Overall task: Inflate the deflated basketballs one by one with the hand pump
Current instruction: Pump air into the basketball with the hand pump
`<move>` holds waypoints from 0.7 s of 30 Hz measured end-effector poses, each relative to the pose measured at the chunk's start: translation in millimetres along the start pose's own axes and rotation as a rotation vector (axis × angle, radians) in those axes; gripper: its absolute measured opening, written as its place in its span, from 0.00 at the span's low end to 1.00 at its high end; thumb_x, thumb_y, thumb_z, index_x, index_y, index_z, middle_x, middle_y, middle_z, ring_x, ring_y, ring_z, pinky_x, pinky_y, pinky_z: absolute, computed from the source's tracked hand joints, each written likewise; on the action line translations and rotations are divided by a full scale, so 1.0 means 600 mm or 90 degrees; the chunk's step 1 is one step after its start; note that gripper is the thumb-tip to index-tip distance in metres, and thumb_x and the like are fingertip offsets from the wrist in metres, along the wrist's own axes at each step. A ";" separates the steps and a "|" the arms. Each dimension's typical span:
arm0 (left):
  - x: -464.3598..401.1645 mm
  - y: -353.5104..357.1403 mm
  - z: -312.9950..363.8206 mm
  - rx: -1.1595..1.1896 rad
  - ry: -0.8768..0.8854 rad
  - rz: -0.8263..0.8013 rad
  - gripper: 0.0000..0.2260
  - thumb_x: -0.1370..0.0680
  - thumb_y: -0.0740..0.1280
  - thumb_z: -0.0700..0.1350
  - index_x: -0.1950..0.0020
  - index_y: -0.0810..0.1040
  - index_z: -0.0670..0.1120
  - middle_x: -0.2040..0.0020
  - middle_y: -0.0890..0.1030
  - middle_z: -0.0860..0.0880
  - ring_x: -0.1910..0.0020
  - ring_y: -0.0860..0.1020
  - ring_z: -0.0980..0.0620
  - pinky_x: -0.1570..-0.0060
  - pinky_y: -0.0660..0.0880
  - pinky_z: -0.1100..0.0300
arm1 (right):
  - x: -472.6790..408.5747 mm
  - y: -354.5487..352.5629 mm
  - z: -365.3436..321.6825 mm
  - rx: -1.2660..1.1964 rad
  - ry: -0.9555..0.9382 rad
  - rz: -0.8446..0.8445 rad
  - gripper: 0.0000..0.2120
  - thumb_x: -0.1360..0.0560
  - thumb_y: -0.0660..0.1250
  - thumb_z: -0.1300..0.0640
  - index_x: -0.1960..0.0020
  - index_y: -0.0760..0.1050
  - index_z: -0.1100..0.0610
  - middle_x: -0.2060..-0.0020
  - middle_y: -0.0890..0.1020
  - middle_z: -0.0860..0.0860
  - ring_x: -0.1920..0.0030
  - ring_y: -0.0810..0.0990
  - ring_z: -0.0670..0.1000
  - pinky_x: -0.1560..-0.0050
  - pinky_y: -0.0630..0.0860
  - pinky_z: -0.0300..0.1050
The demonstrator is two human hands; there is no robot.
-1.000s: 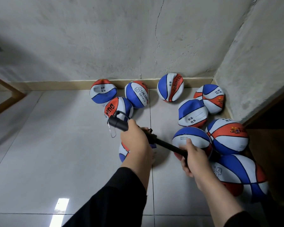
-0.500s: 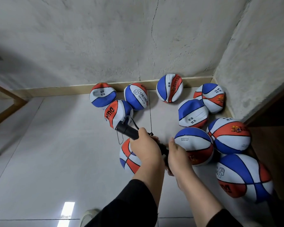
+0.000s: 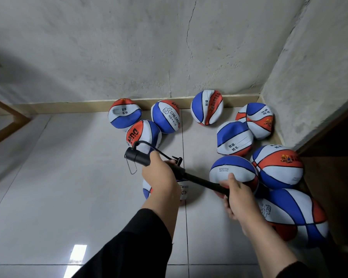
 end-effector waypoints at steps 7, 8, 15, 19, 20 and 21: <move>0.034 0.009 -0.022 -0.030 -0.004 -0.007 0.16 0.22 0.62 0.48 0.65 0.75 0.39 0.75 0.78 0.46 0.79 0.75 0.47 0.69 0.80 0.51 | 0.012 0.065 -0.032 -0.003 -0.029 -0.035 0.21 0.15 0.51 0.41 0.51 0.77 0.51 0.76 0.72 0.53 0.76 0.69 0.53 0.74 0.64 0.40; 0.039 0.013 -0.024 -0.027 -0.005 -0.013 0.16 0.23 0.62 0.48 0.61 0.77 0.37 0.73 0.79 0.44 0.76 0.77 0.45 0.67 0.82 0.44 | 0.012 0.074 -0.041 0.008 -0.037 -0.035 0.22 0.15 0.51 0.39 0.52 0.77 0.52 0.73 0.74 0.53 0.73 0.71 0.54 0.71 0.66 0.42; 0.054 0.020 -0.031 -0.074 -0.004 -0.032 0.20 0.21 0.62 0.47 0.43 0.80 0.31 0.66 0.81 0.42 0.72 0.76 0.49 0.81 0.68 0.68 | 0.009 0.105 -0.038 0.028 -0.060 -0.016 0.27 0.19 0.51 0.35 0.56 0.77 0.55 0.63 0.80 0.54 0.60 0.78 0.57 0.59 0.72 0.49; 0.041 0.021 -0.034 -0.071 -0.014 -0.050 0.17 0.22 0.63 0.49 0.46 0.79 0.34 0.67 0.82 0.41 0.74 0.77 0.50 0.77 0.74 0.64 | 0.012 0.088 -0.024 -0.004 -0.012 -0.029 0.27 0.17 0.52 0.36 0.56 0.77 0.55 0.70 0.77 0.56 0.72 0.73 0.55 0.74 0.67 0.41; 0.035 0.018 -0.032 -0.073 -0.014 -0.042 0.15 0.21 0.63 0.49 0.50 0.78 0.37 0.69 0.82 0.43 0.76 0.77 0.51 0.79 0.72 0.66 | 0.014 0.077 -0.024 -0.022 0.002 -0.041 0.26 0.16 0.53 0.38 0.53 0.78 0.56 0.72 0.75 0.56 0.76 0.70 0.53 0.76 0.63 0.38; 0.030 0.015 -0.027 -0.070 -0.009 -0.032 0.12 0.21 0.63 0.48 0.54 0.76 0.39 0.72 0.80 0.46 0.79 0.75 0.53 0.81 0.69 0.68 | 0.015 0.064 -0.022 -0.037 0.013 -0.051 0.24 0.15 0.53 0.39 0.50 0.79 0.56 0.73 0.73 0.56 0.78 0.67 0.52 0.78 0.60 0.36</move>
Point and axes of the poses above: each hand's wrist, its own x-axis away from the middle knuckle, its own y-axis out of the palm, z = x × y, the point moved 9 cm from there along -x, towards the middle knuckle
